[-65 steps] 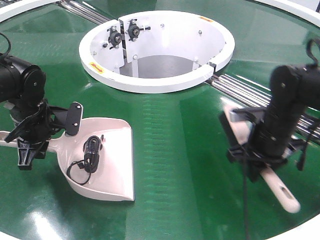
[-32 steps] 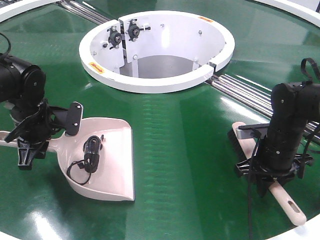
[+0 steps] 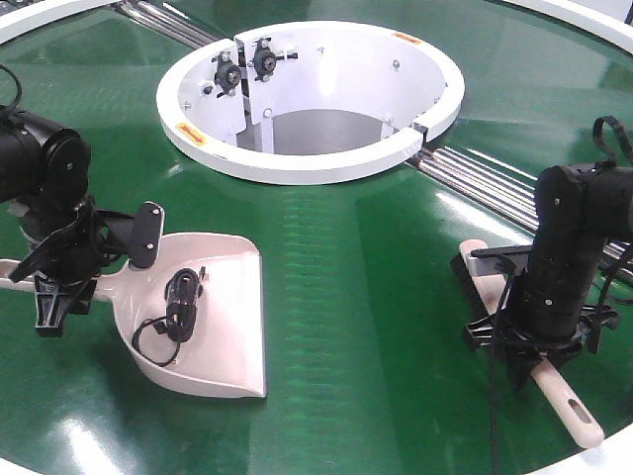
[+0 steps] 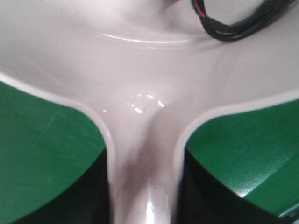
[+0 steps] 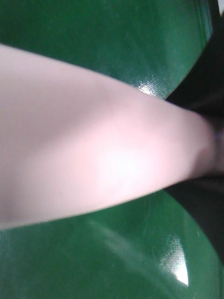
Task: Clean and inspect green conveyor with broom and dustpan
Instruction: 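Lower the brush onto the conveyor and hold both tools still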
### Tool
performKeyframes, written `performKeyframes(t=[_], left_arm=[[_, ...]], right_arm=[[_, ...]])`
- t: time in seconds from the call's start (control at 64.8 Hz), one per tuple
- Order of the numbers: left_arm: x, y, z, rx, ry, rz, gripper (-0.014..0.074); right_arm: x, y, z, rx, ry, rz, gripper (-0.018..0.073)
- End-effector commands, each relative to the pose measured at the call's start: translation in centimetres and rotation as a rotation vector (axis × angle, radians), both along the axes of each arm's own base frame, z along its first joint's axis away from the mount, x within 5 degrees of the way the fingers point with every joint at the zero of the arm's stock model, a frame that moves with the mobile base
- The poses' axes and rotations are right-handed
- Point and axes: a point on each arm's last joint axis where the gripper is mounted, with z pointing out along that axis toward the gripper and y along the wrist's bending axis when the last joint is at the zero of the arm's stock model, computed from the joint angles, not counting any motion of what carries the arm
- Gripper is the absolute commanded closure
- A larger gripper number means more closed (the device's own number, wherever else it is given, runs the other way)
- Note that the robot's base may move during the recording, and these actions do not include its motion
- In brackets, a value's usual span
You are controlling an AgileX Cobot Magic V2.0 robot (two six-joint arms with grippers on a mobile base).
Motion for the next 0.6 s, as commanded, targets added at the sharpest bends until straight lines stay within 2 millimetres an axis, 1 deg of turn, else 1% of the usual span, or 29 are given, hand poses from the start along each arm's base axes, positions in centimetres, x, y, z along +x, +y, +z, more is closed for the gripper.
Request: performKeyframes(t=[0.0,0.386,0.463,0.586], left_arm=[[0.04,-0.10,2.30,-0.015,-0.083,-0.006,0.0603],[-0.19,-0.08,2.26,-0.019,-0.059,0.012,0.0596],[-0.28,-0.10,2.24,-0.024,-0.053,0.035,0.0586],[-0.46,-0.13,2.21,-0.032,-0.041,0.078,0.0542]], right_arm=[[0.12,-0.16,1.16,0.004,-0.030,0.000,0.0487],[0.25,-0.14,1.14,0.005,-0.044,-0.001,0.0477],[0.25,-0.14,1.14,0.006,-0.044,0.000,0.0477],[0.22,-0.15,1.14,0.005,-0.041,0.000,0.0468]])
